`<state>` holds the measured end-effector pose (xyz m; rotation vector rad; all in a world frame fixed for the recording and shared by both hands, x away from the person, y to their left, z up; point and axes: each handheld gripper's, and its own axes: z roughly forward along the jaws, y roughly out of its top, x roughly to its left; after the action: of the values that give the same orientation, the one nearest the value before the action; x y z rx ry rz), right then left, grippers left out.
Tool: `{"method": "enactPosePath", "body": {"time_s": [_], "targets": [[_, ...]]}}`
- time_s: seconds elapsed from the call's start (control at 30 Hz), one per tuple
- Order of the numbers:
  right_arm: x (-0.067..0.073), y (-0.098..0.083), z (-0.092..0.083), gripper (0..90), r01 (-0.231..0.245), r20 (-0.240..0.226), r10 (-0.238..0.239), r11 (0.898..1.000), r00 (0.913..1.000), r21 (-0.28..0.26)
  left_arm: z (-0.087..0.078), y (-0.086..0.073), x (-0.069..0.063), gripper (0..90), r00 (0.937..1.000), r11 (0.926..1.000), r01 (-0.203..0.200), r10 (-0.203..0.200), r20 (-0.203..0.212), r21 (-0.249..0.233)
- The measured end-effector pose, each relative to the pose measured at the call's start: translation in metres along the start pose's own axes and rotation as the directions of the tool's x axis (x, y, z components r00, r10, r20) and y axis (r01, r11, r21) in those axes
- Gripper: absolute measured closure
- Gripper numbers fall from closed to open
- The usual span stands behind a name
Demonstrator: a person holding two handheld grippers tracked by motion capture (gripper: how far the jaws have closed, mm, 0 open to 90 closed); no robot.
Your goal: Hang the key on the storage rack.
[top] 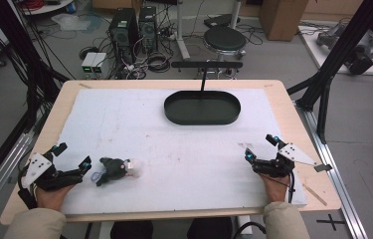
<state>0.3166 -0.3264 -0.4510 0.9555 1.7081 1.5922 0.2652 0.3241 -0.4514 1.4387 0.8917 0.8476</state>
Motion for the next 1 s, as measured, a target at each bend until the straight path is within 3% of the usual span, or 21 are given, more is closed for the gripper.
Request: {"method": "enactPosePath", "body": {"time_s": [0.17,0.4,0.57,0.63,0.7,0.87,0.97,1.0], "targets": [[-0.002,0.000,0.000,0.6,-0.015,0.004,0.015,1.000,0.9999,-0.006,0.000,0.000,0.000,1.7,1.0000,1.0000,0.000,0.000,0.004,0.003],[-0.001,0.000,0.000,0.6,0.000,0.005,0.000,1.000,1.0000,-0.001,0.001,0.000,0.001,1.7,0.9999,0.9999,0.006,-0.006,0.012,0.010],[-0.001,0.000,0.000,0.6,-0.004,0.006,0.004,1.000,1.0000,-0.002,0.001,0.001,0.003,1.7,0.9994,0.9997,0.021,-0.021,0.029,0.009],[-0.001,0.000,0.000,0.6,-0.001,0.007,0.001,1.000,1.0000,-0.001,0.002,0.002,0.006,1.7,0.9979,0.9987,0.040,-0.042,0.050,0.032],[0.000,0.000,0.000,0.6,0.002,0.006,-0.002,1.000,1.0000,-0.002,0.003,0.004,0.006,1.7,0.9975,0.9986,0.034,-0.036,0.061,0.041],[0.000,0.000,0.000,0.6,-0.001,0.007,0.001,1.000,1.0000,-0.001,0.005,0.024,0.011,1.7,0.9893,0.9987,0.003,-0.011,0.145,0.052],[0.000,0.000,0.000,0.6,-0.003,0.009,0.003,1.000,1.0000,0.003,0.011,0.044,0.014,1.7,0.9738,0.9957,-0.037,0.016,0.227,0.085],[0.000,0.000,0.000,0.6,0.001,0.007,-0.001,1.000,1.0000,0.000,0.011,0.044,0.014,1.7,0.9738,0.9957,-0.037,0.016,0.227,0.085]]}}
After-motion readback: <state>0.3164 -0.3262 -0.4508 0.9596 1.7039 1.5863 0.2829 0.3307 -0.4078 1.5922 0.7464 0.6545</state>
